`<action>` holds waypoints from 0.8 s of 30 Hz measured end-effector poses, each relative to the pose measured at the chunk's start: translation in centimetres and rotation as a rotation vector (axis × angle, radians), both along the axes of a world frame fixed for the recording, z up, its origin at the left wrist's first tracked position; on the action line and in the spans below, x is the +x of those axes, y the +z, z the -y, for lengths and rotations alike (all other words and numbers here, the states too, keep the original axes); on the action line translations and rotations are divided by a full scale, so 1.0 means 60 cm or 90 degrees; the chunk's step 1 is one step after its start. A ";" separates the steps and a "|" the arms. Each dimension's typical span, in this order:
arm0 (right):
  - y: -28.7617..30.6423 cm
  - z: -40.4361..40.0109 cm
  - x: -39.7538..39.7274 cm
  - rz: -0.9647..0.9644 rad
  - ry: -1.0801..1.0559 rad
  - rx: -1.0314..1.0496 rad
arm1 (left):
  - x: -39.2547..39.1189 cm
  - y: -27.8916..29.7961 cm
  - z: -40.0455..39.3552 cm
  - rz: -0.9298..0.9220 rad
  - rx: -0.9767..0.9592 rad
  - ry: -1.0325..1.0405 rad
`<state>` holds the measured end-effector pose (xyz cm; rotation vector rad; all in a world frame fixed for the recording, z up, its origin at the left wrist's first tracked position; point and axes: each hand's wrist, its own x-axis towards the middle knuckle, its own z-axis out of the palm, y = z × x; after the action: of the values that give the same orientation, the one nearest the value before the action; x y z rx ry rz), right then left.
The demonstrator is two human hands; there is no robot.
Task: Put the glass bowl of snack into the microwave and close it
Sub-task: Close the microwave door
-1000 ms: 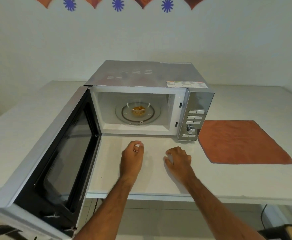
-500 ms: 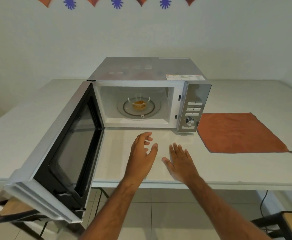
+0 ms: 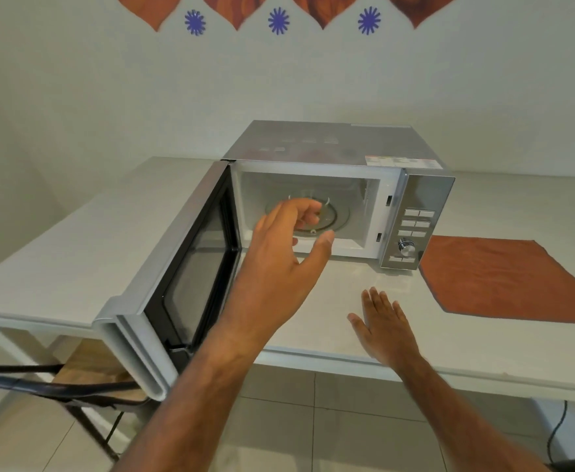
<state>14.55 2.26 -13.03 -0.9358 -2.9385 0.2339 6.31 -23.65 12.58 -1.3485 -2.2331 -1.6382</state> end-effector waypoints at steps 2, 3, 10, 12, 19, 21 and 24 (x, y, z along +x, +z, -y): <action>0.000 -0.001 0.001 -0.001 -0.002 -0.002 | 0.003 0.036 0.032 -0.050 -0.017 0.005; 0.001 0.000 0.001 -0.003 0.002 -0.004 | 0.003 0.053 0.052 -0.071 -0.019 0.008; 0.004 0.007 -0.001 -0.005 0.002 -0.009 | -0.054 0.084 0.174 -0.055 0.002 0.146; 0.006 0.009 -0.003 -0.005 0.001 -0.014 | -0.084 0.067 0.202 -0.029 0.001 0.208; 0.003 0.000 -0.003 -0.004 0.000 -0.014 | -0.159 -0.005 0.262 0.092 0.009 0.321; -0.001 0.000 -0.002 -0.006 -0.001 -0.015 | -0.170 -0.021 0.266 0.160 0.023 0.289; -0.002 0.003 -0.005 -0.013 0.003 -0.020 | -0.175 -0.041 0.268 0.235 0.068 0.219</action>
<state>14.26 2.06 -13.17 -0.9249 -2.9271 0.2884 -4.21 -39.71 10.14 -0.6273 -2.3475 -1.9555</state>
